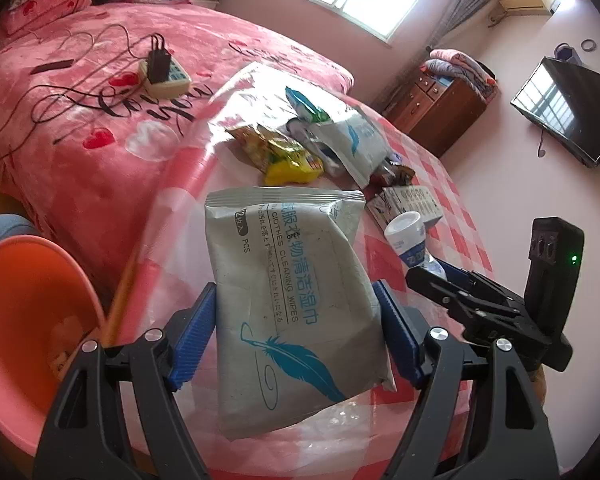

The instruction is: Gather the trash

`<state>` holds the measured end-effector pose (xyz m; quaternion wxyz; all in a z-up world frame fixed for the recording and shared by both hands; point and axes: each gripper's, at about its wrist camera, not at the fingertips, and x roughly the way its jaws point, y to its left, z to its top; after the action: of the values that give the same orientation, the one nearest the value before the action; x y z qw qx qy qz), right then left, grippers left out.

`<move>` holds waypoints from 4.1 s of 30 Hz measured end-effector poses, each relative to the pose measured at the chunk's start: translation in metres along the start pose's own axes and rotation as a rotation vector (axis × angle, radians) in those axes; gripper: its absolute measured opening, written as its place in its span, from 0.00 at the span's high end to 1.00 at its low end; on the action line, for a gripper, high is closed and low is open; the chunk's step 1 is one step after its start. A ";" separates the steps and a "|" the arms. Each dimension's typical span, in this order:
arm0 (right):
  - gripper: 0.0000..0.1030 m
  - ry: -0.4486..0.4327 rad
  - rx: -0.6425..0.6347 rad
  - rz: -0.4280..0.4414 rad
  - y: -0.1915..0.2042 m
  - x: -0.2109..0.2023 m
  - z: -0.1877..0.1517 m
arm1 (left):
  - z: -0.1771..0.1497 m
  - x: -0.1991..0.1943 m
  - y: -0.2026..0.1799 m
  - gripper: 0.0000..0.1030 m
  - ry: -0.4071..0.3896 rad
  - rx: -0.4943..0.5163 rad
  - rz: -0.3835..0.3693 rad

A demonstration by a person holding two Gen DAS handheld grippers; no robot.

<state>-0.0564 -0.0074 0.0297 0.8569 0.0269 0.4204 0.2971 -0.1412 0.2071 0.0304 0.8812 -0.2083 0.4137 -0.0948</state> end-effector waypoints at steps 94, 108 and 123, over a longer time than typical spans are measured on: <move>0.09 -0.145 0.236 -0.045 -0.135 -0.048 0.056 | 0.184 0.116 -0.058 0.16 -0.084 0.071 0.205; 0.24 -0.071 0.189 0.024 -0.186 0.037 0.147 | 0.223 0.206 -0.035 0.29 0.040 -0.013 0.113; 0.49 0.076 0.082 0.072 -0.181 0.087 0.148 | 0.200 0.236 -0.049 0.54 0.160 0.002 0.008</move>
<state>0.1812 -0.0794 0.0099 0.8271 0.0660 0.4634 0.3112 0.1642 0.1405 0.0036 0.8459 -0.1976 0.4835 -0.1078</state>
